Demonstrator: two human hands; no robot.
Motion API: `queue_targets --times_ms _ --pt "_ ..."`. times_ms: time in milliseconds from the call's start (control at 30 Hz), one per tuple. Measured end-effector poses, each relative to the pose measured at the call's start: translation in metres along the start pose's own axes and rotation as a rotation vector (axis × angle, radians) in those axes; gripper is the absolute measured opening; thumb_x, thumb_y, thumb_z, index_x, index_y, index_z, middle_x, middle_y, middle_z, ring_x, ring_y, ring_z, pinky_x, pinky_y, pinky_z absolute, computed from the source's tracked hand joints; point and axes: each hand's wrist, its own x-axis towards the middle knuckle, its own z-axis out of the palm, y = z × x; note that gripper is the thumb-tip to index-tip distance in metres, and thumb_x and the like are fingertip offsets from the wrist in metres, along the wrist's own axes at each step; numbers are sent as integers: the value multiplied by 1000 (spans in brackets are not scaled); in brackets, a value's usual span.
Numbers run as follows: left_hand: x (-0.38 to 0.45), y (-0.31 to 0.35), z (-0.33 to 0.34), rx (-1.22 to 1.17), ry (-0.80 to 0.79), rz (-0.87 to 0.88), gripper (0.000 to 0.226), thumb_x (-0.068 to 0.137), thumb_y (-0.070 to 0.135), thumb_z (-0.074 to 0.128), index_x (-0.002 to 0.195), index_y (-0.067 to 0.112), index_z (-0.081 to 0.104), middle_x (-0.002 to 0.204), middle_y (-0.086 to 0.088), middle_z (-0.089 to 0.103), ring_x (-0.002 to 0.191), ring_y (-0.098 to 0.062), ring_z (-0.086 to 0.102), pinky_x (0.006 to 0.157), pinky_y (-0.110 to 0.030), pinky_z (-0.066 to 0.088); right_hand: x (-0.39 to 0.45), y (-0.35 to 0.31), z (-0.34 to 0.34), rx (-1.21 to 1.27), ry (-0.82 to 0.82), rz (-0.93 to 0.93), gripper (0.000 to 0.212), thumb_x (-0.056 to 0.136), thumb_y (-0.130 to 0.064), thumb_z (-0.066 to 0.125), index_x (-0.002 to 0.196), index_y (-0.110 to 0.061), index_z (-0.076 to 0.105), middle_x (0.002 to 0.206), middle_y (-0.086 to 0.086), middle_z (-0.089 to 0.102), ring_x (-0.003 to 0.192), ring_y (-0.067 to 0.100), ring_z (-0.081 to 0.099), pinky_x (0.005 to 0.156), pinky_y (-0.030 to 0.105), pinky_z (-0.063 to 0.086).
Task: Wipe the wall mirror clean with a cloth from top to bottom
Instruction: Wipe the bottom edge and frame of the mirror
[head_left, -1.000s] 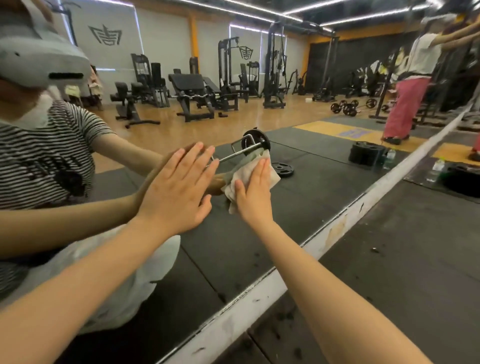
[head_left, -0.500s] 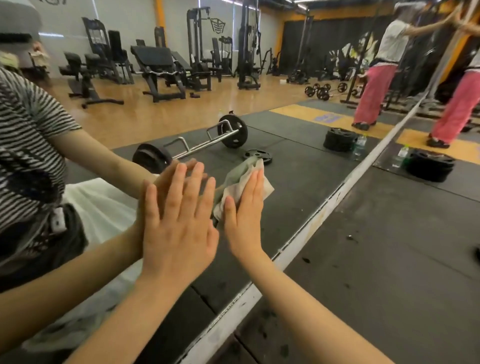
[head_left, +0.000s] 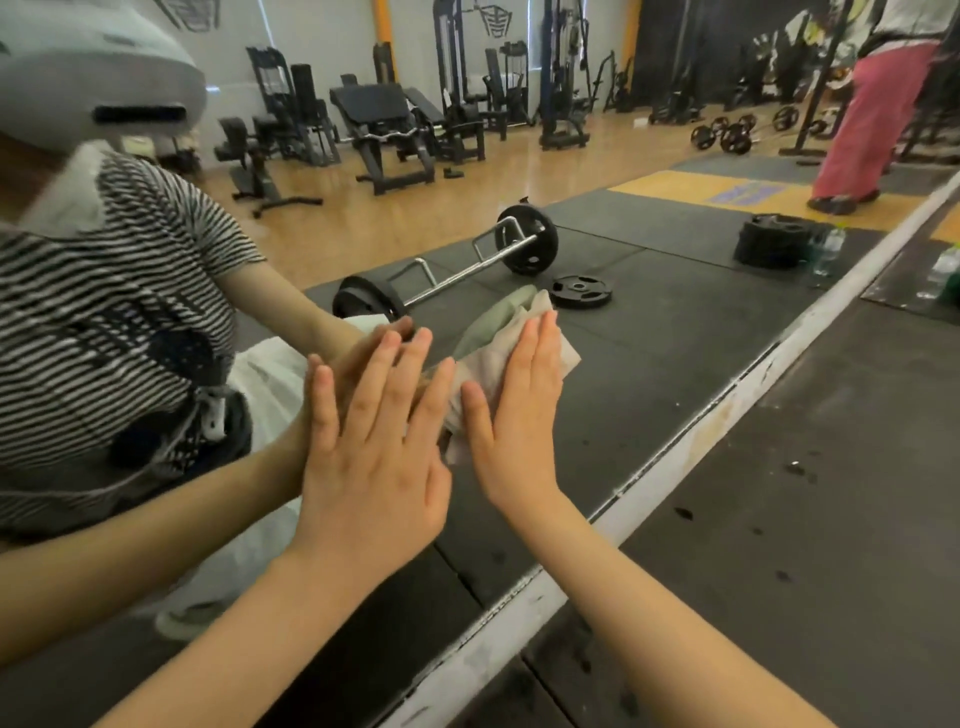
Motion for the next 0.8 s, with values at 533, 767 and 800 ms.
queue_targets --times_ms 533,767,800 --pt "22 23 35 172 47 58 70 80 26 53 146 11 35 153 -16 23 144 -32 13 119 -49 0 -49 109 36 -55 75 -46 67 101 -52 8 152 -17 -18 159 -4 -25 149 21 -13 120 37 -9" --pt "23 27 51 451 67 35 67 90 35 45 151 12 31 157 -15 21 146 -33 13 117 -51 -1 -138 210 54 109 -49 354 74 94 -68 9 147 -31 -26 159 -3 -20 149 17 -10 120 51 8" --pt "23 27 52 466 63 32 67 90 36 44 151 12 31 157 -15 21 146 -33 12 117 -51 -2 -144 215 55 123 -67 394 77 93 -70 10 148 -28 -24 159 -1 -17 149 15 -10 120 53 10"
